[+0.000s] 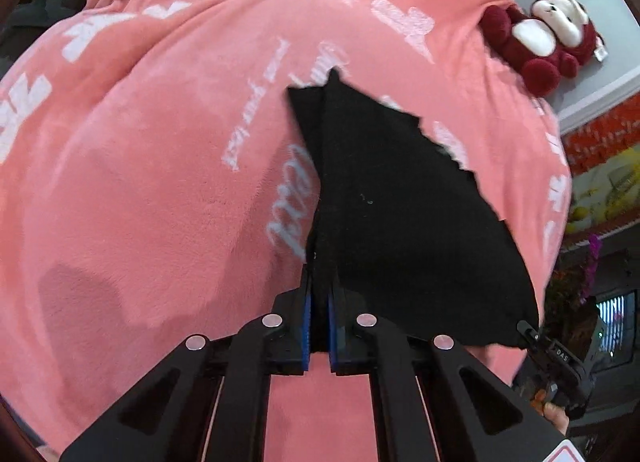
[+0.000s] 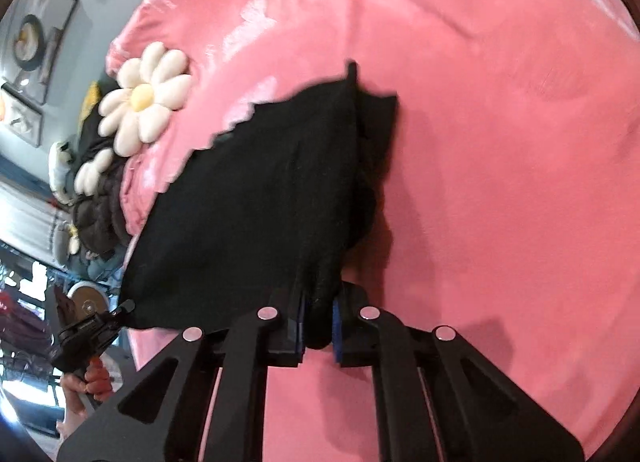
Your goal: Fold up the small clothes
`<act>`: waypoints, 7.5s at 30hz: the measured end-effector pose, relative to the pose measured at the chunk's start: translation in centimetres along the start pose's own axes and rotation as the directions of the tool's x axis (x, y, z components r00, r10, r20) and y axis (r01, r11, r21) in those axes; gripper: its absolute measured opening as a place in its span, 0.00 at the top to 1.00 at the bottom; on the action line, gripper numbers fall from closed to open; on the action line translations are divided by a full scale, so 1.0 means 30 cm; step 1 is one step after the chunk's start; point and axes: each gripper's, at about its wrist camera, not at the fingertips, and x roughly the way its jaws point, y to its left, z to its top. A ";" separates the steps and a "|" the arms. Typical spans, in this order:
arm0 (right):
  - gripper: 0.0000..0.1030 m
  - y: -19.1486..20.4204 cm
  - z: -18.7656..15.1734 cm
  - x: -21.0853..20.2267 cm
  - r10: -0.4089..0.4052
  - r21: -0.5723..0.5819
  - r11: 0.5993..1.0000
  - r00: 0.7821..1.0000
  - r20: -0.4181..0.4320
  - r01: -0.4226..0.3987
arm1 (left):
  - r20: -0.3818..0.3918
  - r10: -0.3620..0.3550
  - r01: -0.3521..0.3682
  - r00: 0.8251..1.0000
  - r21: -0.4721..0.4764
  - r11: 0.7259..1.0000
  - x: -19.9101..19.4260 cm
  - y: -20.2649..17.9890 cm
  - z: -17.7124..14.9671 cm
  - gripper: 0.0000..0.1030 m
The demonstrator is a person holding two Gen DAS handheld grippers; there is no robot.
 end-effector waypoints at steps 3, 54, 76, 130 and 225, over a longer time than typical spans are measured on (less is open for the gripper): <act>0.92 0.012 -0.073 -0.085 -0.012 -0.042 0.999 0.999 -0.044 0.011 | -0.042 -0.006 0.007 0.999 0.029 1.000 -0.088 -0.008 -0.057 0.97; 0.78 0.040 -0.123 0.156 -0.343 -0.200 0.920 0.939 0.009 0.338 | 0.034 0.345 -0.335 0.938 0.338 0.879 0.190 -0.246 -0.278 0.40; 0.52 -0.163 -0.470 -0.074 -0.300 0.029 0.953 0.951 -0.080 0.303 | -0.018 0.100 -0.101 0.995 -0.036 0.994 -0.023 0.145 -0.519 0.56; 0.36 -0.163 -0.356 -0.329 -0.226 -0.035 0.973 0.971 0.074 0.229 | -0.222 0.042 0.053 0.974 0.402 0.914 0.189 -0.785 -0.791 0.73; 0.63 0.208 -0.379 -0.017 -0.126 -0.223 0.969 0.991 -0.054 0.111 | -0.156 0.166 -0.116 0.974 0.289 0.950 0.026 -0.228 -0.738 0.62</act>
